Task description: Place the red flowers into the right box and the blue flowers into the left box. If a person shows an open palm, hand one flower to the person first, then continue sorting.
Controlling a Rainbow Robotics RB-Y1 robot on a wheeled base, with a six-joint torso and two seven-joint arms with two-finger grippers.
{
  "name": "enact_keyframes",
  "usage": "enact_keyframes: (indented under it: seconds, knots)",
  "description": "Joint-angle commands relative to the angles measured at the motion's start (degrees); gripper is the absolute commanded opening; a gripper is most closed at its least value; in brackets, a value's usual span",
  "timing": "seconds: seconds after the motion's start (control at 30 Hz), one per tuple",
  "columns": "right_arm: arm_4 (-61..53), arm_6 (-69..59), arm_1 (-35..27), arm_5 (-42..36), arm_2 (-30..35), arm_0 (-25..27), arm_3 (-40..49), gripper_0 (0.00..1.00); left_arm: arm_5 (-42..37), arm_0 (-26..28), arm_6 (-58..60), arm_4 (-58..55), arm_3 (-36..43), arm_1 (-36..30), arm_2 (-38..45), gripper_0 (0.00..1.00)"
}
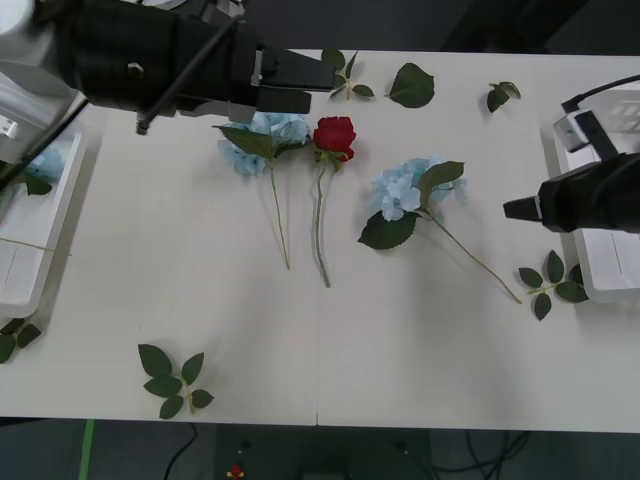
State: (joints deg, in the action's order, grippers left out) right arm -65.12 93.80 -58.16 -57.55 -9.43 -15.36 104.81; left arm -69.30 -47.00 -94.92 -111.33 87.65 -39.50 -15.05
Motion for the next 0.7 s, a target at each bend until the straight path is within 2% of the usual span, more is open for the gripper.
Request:
enact_keyframes:
  seconds: [0.03, 0.23, 0.4, 0.57, 0.7]
  knots:
    - [4.7, -7.1, -0.5, 1.0, -9.1, -6.6, -0.5, 1.0, -4.2, -5.4, 20.7, 1.6, 4.5, -9.1, 3.5, 1.0]
    - [15.6, -12.1, 4.1, 1.2, -17.7, -13.0, -4.0, 1.0, -10.4, -7.8, 37.1, 5.8, 6.7, -13.5, 4.9, 1.0]
    - [25.7, -12.3, 8.6, 1.3, -22.6, -17.3, -8.0, 1.0, -11.5, -9.2, 51.9, 9.3, 8.6, -14.8, 4.9, 1.0]
    - [27.9, -12.1, 12.6, 3.3, -25.7, -20.9, -14.8, 1.0, -11.5, -10.0, 60.5, 14.3, 8.9, -14.5, 2.1, 1.0]
    - [29.8, -12.4, 14.5, 8.4, -29.9, -23.1, -20.4, 1.0, -10.5, -10.0, 65.0, 20.9, 9.1, -14.4, -2.6, 1.0]
